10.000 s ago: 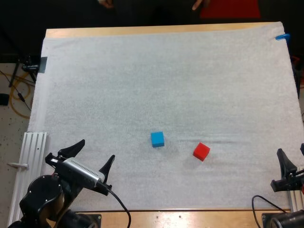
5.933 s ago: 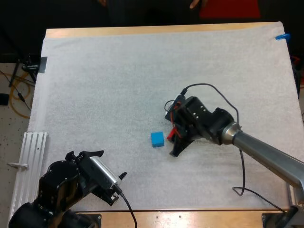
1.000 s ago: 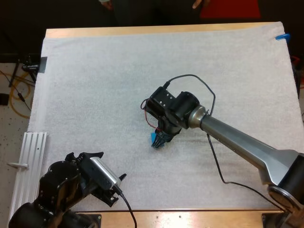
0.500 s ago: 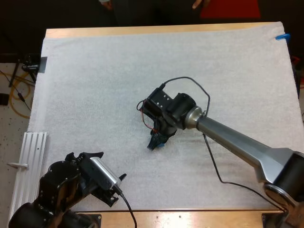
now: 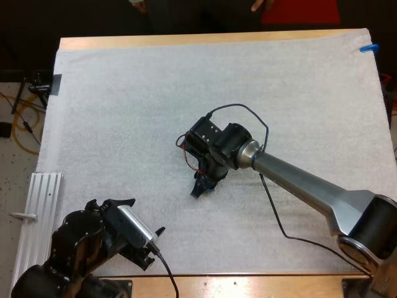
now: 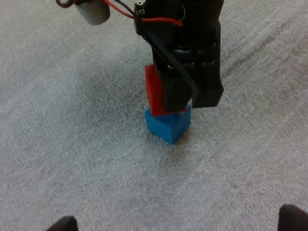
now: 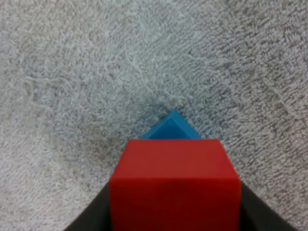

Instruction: Stack red cube on blue cube

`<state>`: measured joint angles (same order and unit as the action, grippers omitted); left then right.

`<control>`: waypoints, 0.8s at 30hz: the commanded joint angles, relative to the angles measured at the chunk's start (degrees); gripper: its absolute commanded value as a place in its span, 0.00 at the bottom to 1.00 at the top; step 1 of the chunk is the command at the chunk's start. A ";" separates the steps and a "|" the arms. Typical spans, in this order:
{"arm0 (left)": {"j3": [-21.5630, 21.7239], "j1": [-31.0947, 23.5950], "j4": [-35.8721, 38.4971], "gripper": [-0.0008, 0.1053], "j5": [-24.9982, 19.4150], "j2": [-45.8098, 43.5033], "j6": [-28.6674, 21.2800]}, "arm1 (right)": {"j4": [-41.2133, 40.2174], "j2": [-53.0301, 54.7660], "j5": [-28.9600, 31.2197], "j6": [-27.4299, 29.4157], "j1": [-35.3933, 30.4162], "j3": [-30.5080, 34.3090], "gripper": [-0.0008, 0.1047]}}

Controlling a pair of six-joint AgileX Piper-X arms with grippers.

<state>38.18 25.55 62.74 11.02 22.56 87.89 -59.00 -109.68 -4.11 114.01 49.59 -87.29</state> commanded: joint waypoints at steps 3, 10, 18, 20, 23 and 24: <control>0.34 0.26 -0.04 0.73 0.35 -0.09 -0.34 | 0.39 -0.08 -0.94 0.89 0.05 -0.58 0.19; 0.34 0.26 -0.04 0.73 0.35 -0.09 -0.34 | 0.39 -0.27 -1.16 1.83 0.05 -0.37 0.38; 0.34 0.26 -0.04 0.73 0.35 -0.09 -0.34 | 0.82 -0.27 -1.05 1.83 0.05 -0.37 0.47; 0.34 0.26 -0.04 0.73 0.35 -0.09 -0.34 | 0.82 -0.27 -1.05 1.83 0.05 -0.37 0.47; 0.34 0.26 -0.04 0.73 0.35 -0.09 -0.34 | 0.17 0.22 -0.66 1.20 0.05 -0.55 0.47; 0.34 0.26 -0.04 0.73 0.35 -0.09 -0.34 | -0.13 0.73 -0.69 1.02 0.05 -0.62 0.47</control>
<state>38.18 25.55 62.74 11.02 22.56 87.89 -58.66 -110.01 -4.80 115.05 49.59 -87.29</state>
